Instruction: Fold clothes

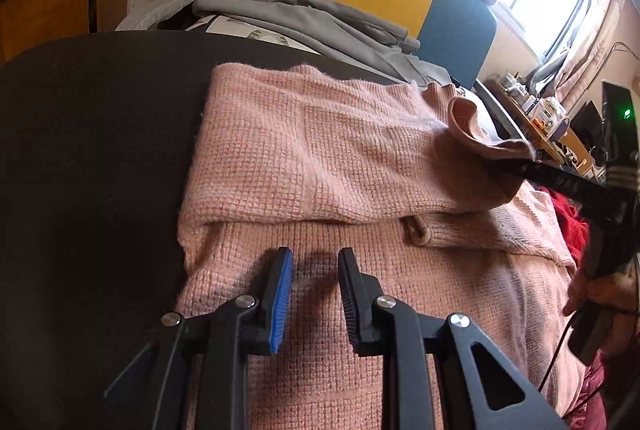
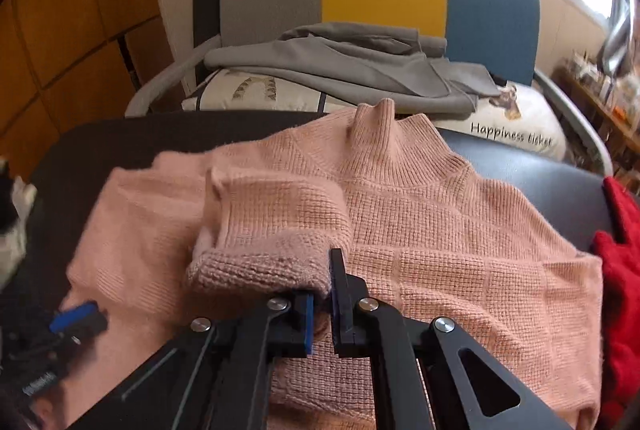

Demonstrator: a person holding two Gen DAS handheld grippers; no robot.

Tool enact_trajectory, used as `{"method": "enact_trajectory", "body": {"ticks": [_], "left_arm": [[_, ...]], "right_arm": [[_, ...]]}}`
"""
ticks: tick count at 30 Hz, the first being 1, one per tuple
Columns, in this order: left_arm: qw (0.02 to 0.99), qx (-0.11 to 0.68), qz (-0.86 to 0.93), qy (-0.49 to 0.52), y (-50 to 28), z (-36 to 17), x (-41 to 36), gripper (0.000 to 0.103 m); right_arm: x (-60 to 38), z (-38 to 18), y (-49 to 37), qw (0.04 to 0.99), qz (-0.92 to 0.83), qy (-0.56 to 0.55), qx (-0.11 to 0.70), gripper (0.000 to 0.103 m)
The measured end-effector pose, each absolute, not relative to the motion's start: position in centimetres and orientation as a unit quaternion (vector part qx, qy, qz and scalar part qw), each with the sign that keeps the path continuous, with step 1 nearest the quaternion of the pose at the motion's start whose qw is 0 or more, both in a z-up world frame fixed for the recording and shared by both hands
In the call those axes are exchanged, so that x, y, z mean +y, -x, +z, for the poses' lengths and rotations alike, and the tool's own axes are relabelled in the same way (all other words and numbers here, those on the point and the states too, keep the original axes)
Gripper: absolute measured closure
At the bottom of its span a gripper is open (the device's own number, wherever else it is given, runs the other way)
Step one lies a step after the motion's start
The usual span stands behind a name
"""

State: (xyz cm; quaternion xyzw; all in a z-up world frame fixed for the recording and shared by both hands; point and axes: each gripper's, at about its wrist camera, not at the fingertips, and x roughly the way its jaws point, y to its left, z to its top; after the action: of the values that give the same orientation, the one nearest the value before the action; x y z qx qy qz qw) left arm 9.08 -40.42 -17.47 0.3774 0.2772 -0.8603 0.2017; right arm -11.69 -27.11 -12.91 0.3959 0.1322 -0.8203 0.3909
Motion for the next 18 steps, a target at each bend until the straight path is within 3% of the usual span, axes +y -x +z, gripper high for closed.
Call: {"method": "enact_trajectory", "body": {"ticks": [11,14,18], "left_arm": [[0.213,0.256,-0.858,-0.392,-7.2,-17.1,-40.0,0.08],[0.221,0.244,-0.857,-0.398,-6.7,-17.2,-39.7,0.08],[0.222,0.22,-0.86,-0.403,-6.7,-17.2,-38.9,0.08]], "right_arm": [[-19.5,-3.5,16.6,0.416,-0.812,-0.397,-0.101,0.097],[-15.4,-5.1,18.3,0.388,-0.806,-0.415,-0.168,0.097],[-10.2,-11.9,19.5,0.327,-0.782,-0.472,-0.242,0.097]]}}
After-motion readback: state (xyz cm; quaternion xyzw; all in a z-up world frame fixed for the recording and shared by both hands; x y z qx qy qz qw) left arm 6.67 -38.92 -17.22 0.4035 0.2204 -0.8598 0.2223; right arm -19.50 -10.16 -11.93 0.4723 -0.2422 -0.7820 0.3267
